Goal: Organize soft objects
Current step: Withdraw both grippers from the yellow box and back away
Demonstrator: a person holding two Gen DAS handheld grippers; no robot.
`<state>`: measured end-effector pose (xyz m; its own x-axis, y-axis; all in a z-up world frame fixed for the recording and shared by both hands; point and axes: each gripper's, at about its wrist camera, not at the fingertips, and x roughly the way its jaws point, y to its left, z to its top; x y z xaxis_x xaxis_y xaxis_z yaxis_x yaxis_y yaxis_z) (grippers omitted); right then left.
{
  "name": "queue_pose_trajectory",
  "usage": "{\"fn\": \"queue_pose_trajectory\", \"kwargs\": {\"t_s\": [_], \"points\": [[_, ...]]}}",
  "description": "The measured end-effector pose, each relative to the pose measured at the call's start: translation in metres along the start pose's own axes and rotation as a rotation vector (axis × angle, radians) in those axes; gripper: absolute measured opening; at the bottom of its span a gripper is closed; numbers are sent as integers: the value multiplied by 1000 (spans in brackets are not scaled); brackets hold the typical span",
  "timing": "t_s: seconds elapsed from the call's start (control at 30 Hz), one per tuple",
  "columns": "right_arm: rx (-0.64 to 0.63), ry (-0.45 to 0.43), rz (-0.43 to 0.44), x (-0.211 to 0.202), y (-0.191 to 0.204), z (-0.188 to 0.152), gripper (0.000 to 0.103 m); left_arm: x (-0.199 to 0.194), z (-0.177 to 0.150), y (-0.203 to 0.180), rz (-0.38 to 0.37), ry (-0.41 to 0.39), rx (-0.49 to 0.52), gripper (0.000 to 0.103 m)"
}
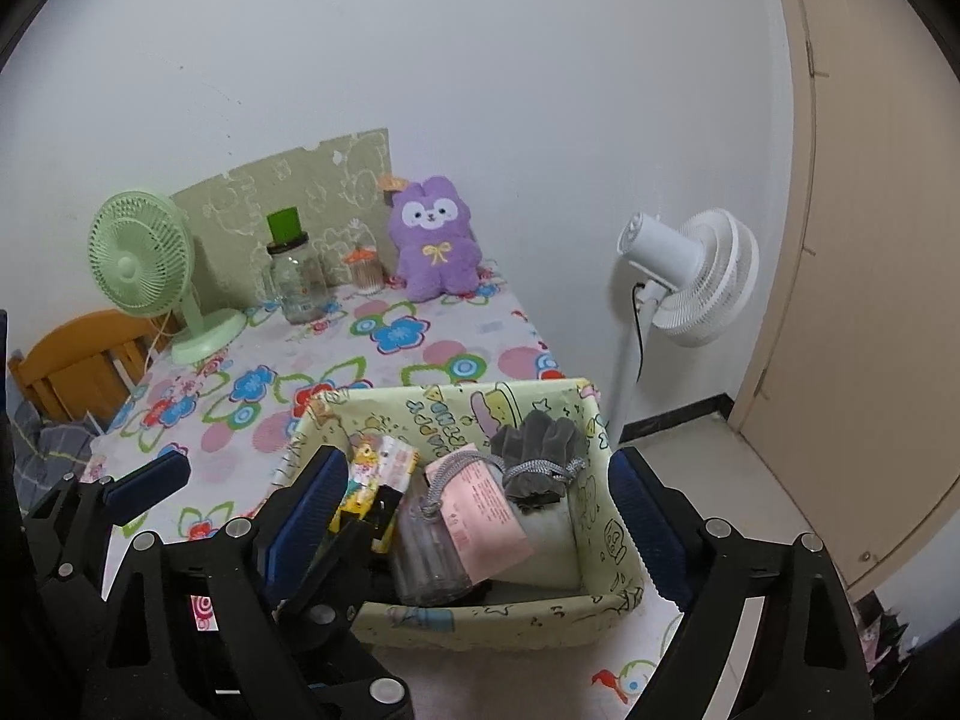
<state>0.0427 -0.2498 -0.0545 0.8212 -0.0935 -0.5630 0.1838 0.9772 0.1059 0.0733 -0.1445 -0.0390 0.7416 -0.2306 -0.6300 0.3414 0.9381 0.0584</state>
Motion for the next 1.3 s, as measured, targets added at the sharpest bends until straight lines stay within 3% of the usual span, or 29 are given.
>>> {"fn": "queue_pose_trajectory", "kwargs": {"t_s": [0.37,0.57,1.03,1.3], "points": [[-1,-51,6,-31,16,6,93,-33,1,31,36,-56,-45,103],[8,-83,1,-48,27,11,93,-55,-4,56,97,-71,-63,103],[-3,-142,65,-77,65,11,93,-110,-18,121,228,-143,-137,103],[-3,-161,108,-92,80,9,94,-129,-25,140,241,-174,-174,103]]}}
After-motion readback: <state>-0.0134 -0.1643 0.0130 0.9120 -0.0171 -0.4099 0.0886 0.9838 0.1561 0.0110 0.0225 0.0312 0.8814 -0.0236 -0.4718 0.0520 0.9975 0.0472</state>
